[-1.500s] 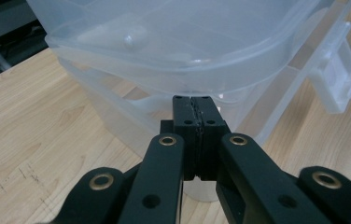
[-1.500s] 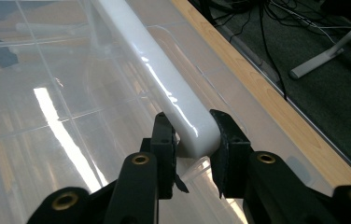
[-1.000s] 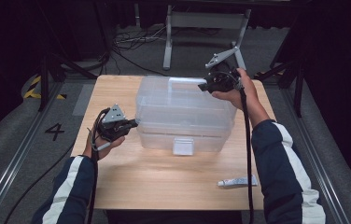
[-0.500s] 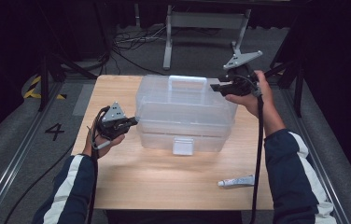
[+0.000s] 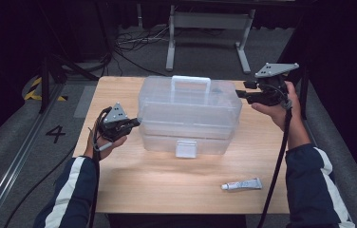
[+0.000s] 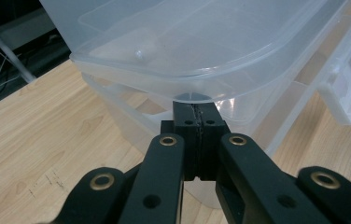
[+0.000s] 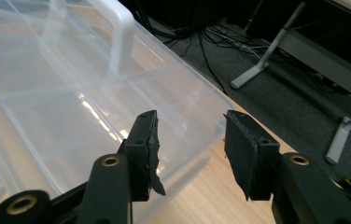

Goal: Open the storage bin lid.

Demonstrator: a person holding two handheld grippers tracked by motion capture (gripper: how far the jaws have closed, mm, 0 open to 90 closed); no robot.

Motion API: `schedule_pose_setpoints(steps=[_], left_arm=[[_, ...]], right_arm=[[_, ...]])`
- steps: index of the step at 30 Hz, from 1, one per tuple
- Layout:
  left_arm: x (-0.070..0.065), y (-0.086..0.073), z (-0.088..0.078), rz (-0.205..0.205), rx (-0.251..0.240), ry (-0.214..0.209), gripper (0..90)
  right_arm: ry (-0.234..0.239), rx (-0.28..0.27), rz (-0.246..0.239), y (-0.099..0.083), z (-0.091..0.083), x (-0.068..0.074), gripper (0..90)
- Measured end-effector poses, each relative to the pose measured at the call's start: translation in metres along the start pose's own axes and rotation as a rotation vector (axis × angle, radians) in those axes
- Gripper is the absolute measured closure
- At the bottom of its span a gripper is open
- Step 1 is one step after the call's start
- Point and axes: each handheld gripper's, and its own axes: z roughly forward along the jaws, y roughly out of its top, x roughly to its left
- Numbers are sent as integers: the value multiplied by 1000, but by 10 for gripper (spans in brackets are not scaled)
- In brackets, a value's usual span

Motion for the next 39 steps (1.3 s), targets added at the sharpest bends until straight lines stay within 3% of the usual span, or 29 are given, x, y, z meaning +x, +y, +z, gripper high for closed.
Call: schedule_pose_setpoints(steps=[16, 20, 25, 33, 39], left_arm=[[1, 4, 0, 2, -2, 18, 899], [1, 5, 0, 2, -6, 20, 899], [2, 6, 0, 6, -10, 22, 899], [3, 7, 0, 9, -10, 21, 899], [2, 7, -1, 20, -5, 28, 899]], right_arm=[[-12, 16, 57, -49, 3, -18, 509], [-14, -7, 93, -69, 5, -22, 500], [7, -13, 105, -90, 11, -21, 489], [40, -11, 88, -116, 20, -16, 476], [72, -15, 64, -122, 26, -8, 464]])
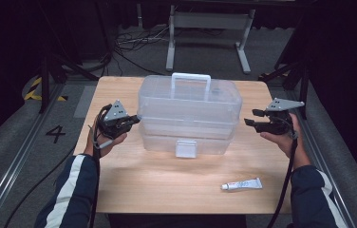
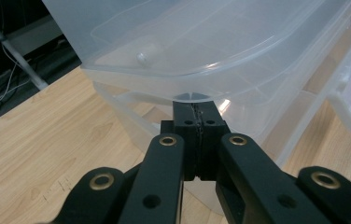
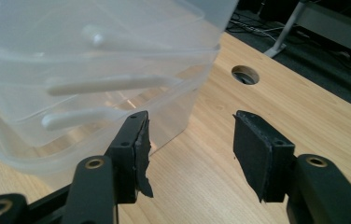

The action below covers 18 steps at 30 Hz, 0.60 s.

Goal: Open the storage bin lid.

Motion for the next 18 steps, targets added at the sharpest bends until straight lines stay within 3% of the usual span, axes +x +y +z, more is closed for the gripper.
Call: schedule_pose_setpoints(steps=[3, 7, 18], left_arm=[[0, 0, 0, 1, -1, -2, 899], [1, 0, 0, -1, -3, -1, 899], [0, 1, 1, -5, -1, -5, 898]], right_arm=[[9, 9, -18, -2, 4, 5, 458], [32, -32, -13, 0, 8, 10, 447], [38, -85, -26, 4, 17, 18, 450]])
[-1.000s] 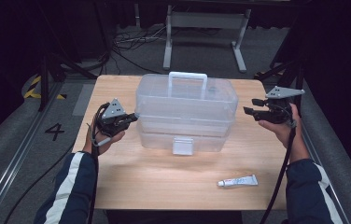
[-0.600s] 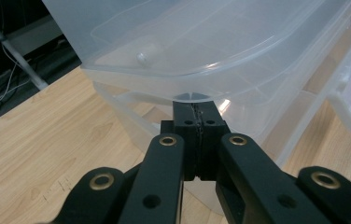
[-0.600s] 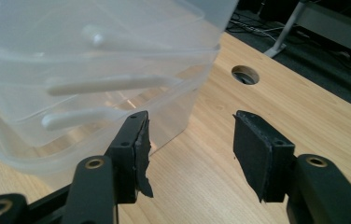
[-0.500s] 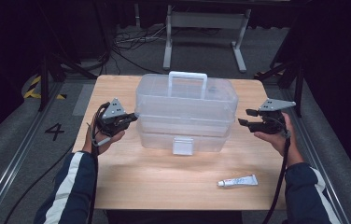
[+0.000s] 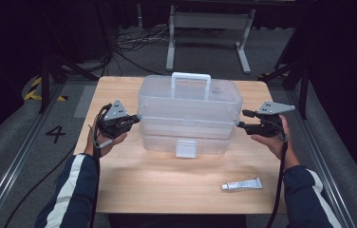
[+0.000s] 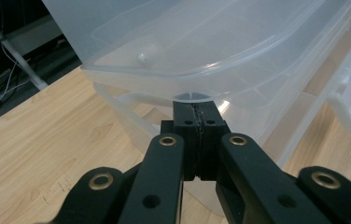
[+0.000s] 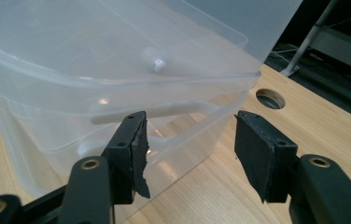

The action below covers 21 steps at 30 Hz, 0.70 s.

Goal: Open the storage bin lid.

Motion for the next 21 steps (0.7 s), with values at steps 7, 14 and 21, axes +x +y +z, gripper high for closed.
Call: schedule_pose_setpoints(steps=[7, 14, 21], left_arm=[[-1, 0, 0, 0, 6, -1, 882], [-3, 0, -1, 8, 9, 0, 852], [-4, -4, -6, 7, 13, -4, 803]], right_arm=[[-15, -26, -11, 2, 0, 2, 451], [-28, -32, -19, 3, 0, 3, 458], [-42, -50, -35, 3, -1, 6, 498]])
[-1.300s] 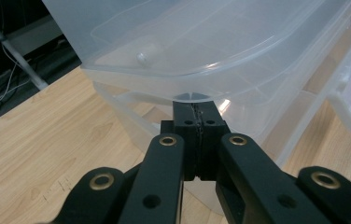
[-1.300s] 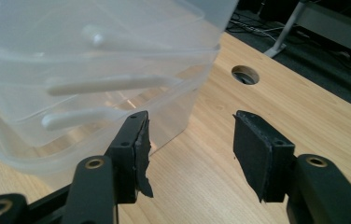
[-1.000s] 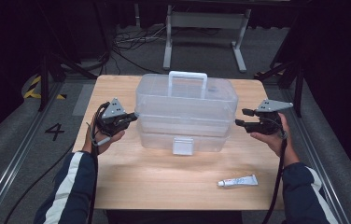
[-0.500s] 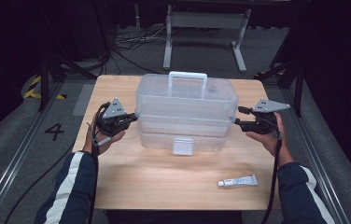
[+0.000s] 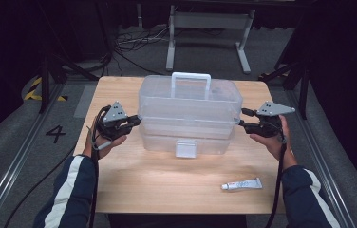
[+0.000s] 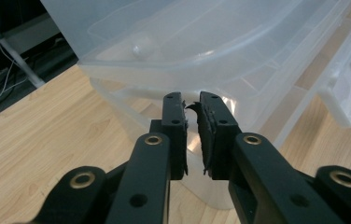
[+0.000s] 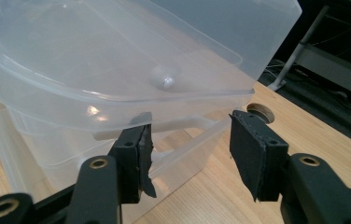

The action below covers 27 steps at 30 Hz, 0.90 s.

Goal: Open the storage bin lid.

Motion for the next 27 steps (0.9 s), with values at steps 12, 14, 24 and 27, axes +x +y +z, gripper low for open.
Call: schedule_pose_setpoints(steps=[12, 14, 24, 27], left_arm=[[-14, -1, -9, 38, 38, -38, 712], [-16, -3, -8, 52, 50, -41, 678], [-24, -7, 0, 64, 96, -79, 653], [-25, -8, 3, 65, 93, -79, 646]], right_arm=[[-24, -44, -13, 4, -2, 2, 508], [-29, -55, -11, 5, -2, 3, 512], [-73, -94, -31, 9, -3, 6, 549], [-87, -101, -34, 11, -3, 7, 560]])
